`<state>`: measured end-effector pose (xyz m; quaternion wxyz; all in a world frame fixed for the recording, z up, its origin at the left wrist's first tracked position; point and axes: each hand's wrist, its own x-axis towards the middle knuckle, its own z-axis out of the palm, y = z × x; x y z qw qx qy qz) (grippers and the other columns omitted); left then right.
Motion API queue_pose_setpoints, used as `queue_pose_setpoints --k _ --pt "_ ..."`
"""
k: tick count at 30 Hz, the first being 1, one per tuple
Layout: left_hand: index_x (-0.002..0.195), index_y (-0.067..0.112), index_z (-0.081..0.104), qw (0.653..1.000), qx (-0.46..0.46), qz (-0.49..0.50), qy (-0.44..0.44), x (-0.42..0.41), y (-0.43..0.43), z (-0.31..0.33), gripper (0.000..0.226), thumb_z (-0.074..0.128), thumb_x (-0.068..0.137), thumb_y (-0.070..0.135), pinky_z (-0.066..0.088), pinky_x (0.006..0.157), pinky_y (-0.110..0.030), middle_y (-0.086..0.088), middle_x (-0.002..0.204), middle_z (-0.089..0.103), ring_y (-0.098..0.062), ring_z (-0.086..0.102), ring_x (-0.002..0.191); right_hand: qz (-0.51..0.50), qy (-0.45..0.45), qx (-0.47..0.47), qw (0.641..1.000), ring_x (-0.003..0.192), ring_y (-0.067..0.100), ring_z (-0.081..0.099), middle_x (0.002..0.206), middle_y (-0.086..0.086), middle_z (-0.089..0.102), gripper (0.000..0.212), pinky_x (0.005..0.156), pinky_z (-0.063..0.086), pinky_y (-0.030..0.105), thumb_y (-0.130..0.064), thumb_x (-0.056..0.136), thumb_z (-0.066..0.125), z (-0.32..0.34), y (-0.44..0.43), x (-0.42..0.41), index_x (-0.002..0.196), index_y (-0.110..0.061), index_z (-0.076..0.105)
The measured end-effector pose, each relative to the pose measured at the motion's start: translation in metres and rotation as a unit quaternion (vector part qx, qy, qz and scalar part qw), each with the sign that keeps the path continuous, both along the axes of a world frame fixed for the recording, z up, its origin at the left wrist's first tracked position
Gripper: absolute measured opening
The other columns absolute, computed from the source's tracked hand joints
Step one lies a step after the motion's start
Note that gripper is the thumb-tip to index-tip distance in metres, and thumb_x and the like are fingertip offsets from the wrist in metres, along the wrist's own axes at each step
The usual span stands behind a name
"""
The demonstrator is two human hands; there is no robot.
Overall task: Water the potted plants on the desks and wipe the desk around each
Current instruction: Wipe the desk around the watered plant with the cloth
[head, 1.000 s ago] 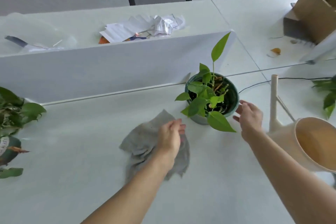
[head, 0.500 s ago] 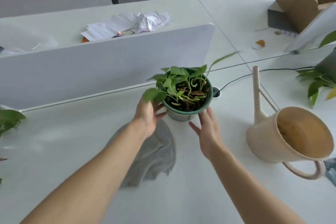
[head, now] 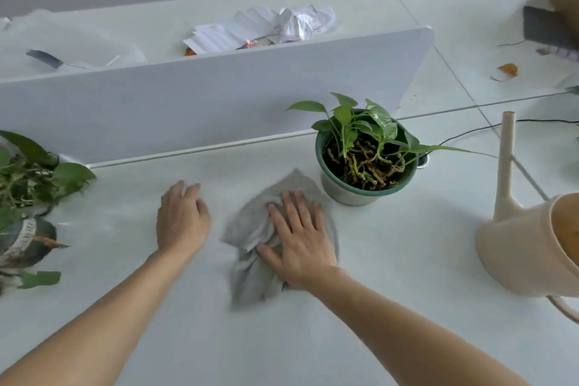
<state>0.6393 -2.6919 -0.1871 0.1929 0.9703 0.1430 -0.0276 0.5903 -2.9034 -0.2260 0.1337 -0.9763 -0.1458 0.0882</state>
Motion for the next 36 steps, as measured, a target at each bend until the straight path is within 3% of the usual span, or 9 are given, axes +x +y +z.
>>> queue_pose_setpoints --k 3,9,13,17,21,23,28,32,36 --pt "0.147 0.009 0.037 0.995 0.073 -0.038 0.057 -0.035 0.025 -0.013 0.049 0.041 0.100 0.023 0.021 0.116 -0.044 -0.021 0.157 0.022 -0.035 0.019 0.145 -0.033 0.033 -0.053 0.997 0.152 0.027 -0.020 0.167 0.009 -0.016 0.086 0.121 -0.014 0.050 -0.072 0.091 0.008 0.000 0.012 0.064 0.161 -0.022 -0.002" --pt "0.155 0.017 0.003 0.981 0.110 -0.085 0.137 -0.031 0.035 -0.017 0.058 0.024 0.103 0.034 0.005 0.120 -0.037 -0.013 0.162 -0.006 -0.028 -0.005 0.149 -0.124 0.028 -0.056 0.990 0.154 0.032 -0.012 0.168 0.010 -0.006 0.076 0.121 -0.006 0.057 -0.065 0.098 0.022 0.000 0.045 0.123 0.160 -0.023 0.009" --pt "0.155 0.016 0.005 0.980 0.115 -0.087 0.134 -0.035 0.038 -0.016 0.059 0.026 0.103 0.033 0.005 0.120 -0.038 -0.015 0.162 -0.005 -0.031 -0.004 0.149 0.037 0.024 -0.031 0.999 0.154 0.032 -0.001 0.168 0.008 0.007 0.072 0.121 -0.009 0.052 -0.064 0.097 0.014 0.000 0.030 0.047 0.159 -0.028 0.018" --pt "0.154 0.010 0.016 0.985 0.112 -0.068 0.112 -0.038 0.027 -0.019 0.057 0.032 0.101 0.026 0.008 0.120 -0.041 -0.021 0.160 0.004 -0.037 0.003 0.148 0.060 0.020 -0.051 0.997 0.154 0.026 0.003 0.167 0.000 0.012 0.067 0.119 0.000 0.049 -0.068 0.099 0.013 -0.002 -0.044 -0.038 0.158 -0.036 0.019" --pt "0.140 0.002 0.047 0.988 0.080 -0.129 0.021 -0.051 -0.016 -0.027 0.047 0.051 0.095 0.017 0.026 0.115 -0.050 -0.028 0.153 0.027 -0.044 0.024 0.142 -0.027 0.021 -0.079 0.996 0.155 0.019 0.000 0.168 -0.003 0.011 0.066 0.121 0.004 0.047 -0.070 0.099 0.018 0.000 -0.137 -0.078 0.158 -0.042 0.011" --pt "0.135 0.003 0.052 0.986 0.054 -0.161 0.007 -0.066 -0.045 -0.031 0.047 0.043 0.095 0.027 0.030 0.112 -0.050 -0.027 0.149 0.035 -0.043 0.031 0.139 -0.098 0.024 -0.091 0.991 0.155 0.018 0.001 0.167 -0.002 0.013 0.068 0.122 0.004 0.045 -0.074 0.096 0.011 0.001 -0.173 -0.070 0.157 -0.044 0.011" --pt "0.142 0.005 0.043 0.980 0.077 -0.185 0.012 -0.094 -0.087 -0.043 0.062 0.017 0.099 0.041 0.014 0.116 -0.044 -0.025 0.152 0.031 -0.038 0.025 0.143 -0.273 0.034 -0.122 0.954 0.152 0.016 -0.020 0.166 -0.004 -0.018 0.075 0.124 -0.004 0.045 -0.073 0.090 -0.003 0.003 -0.217 0.020 0.157 -0.040 -0.008" --pt "0.146 0.006 0.038 0.978 0.107 -0.180 0.004 -0.095 -0.087 -0.049 0.060 0.023 0.097 0.037 0.012 0.117 -0.043 -0.023 0.154 0.028 -0.036 0.022 0.145 -0.367 0.049 -0.110 0.922 0.153 0.022 -0.016 0.167 0.001 -0.015 0.074 0.124 -0.004 0.049 -0.065 0.094 0.006 -0.004 -0.198 0.043 0.160 -0.032 -0.003" --pt "0.147 0.006 0.036 0.977 0.119 -0.175 0.010 -0.092 -0.089 -0.047 0.061 0.022 0.097 0.038 0.011 0.118 -0.043 -0.022 0.156 0.025 -0.035 0.020 0.146 -0.335 0.052 -0.094 0.936 0.153 0.029 -0.016 0.167 0.008 -0.013 0.072 0.123 -0.004 0.053 -0.059 0.097 0.008 0.002 -0.152 -0.004 0.160 -0.024 0.006"
